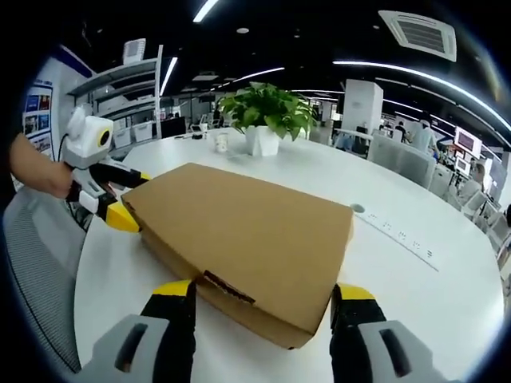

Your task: Operate the shoe box by opening the lid, removing the specified soft item, and placing it in the target area until the item is outside and the box remains undamaged.

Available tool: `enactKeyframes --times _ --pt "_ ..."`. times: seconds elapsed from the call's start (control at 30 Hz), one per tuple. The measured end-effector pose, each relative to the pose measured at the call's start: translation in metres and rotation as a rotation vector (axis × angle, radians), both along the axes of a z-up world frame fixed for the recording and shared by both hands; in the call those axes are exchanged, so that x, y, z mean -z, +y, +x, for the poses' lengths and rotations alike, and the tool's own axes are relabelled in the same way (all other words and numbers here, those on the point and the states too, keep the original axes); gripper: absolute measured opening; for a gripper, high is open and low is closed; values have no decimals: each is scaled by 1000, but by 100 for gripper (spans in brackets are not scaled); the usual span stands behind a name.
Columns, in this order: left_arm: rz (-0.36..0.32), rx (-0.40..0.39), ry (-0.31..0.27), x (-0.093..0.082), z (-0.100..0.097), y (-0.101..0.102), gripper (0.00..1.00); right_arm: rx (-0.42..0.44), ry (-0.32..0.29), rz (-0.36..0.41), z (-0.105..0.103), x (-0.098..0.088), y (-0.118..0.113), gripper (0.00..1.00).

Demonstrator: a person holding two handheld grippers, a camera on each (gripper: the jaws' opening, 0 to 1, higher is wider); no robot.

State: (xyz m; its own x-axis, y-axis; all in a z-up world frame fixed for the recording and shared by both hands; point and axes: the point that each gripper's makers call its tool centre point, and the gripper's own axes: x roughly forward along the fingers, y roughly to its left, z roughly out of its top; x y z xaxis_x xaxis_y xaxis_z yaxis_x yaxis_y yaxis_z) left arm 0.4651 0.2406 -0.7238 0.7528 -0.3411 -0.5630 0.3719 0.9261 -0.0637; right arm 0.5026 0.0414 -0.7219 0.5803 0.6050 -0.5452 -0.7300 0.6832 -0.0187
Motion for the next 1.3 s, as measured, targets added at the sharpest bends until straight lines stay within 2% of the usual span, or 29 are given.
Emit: enactKeyframes --times 0.43,1.3 --pt "2 30 8 0 1 3 77 31 21 33 -5 0 0 61" --pt "16 115 9 1 3 14 76 75 42 38 -22 -2 8 57"
